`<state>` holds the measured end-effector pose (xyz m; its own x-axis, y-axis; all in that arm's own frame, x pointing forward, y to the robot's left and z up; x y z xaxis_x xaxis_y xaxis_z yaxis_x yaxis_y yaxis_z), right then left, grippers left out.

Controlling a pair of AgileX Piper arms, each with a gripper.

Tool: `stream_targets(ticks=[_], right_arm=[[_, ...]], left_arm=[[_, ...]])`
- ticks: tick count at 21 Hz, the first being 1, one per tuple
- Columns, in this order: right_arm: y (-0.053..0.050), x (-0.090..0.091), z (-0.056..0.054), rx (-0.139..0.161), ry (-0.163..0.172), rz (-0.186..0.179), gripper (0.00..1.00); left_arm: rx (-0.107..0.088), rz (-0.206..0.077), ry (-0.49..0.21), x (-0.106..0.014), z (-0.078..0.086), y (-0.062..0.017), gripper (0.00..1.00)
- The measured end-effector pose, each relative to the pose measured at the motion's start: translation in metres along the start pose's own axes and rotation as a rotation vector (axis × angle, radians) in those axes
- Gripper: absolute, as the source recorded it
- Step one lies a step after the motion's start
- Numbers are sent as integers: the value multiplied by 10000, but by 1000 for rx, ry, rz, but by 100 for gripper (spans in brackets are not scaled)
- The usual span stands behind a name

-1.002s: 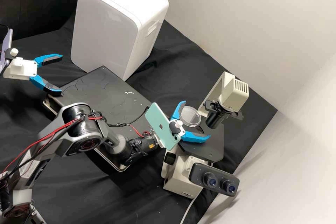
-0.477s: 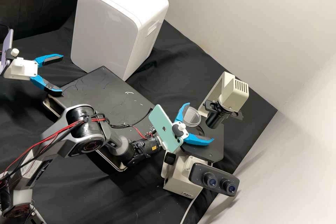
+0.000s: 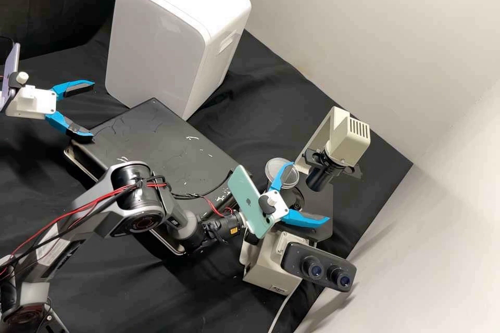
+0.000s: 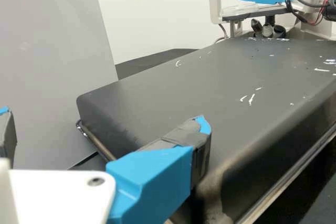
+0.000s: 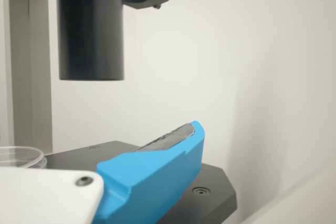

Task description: Place the petri dish on the microscope

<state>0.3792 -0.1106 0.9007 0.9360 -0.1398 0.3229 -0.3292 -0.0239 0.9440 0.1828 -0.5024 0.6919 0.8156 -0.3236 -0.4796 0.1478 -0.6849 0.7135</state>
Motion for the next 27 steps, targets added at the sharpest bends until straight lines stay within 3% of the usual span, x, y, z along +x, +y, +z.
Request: stream_targets(ticks=[13, 19, 21, 27], right_arm=[[4, -13, -9, -10, 0, 4, 100], [-2, -83, -74, 75, -11, -16, 100], [-32, -106, -115, 89, -1, -32, 100], [-122, -161, -225, 86, 24, -77, 100]], left_arm=[[0, 0, 0, 0, 0, 0, 100], [0, 0, 0, 0, 0, 0, 100], [0, 0, 0, 1, 0, -1, 100], [0, 3, 0, 6, -1, -9, 100]])
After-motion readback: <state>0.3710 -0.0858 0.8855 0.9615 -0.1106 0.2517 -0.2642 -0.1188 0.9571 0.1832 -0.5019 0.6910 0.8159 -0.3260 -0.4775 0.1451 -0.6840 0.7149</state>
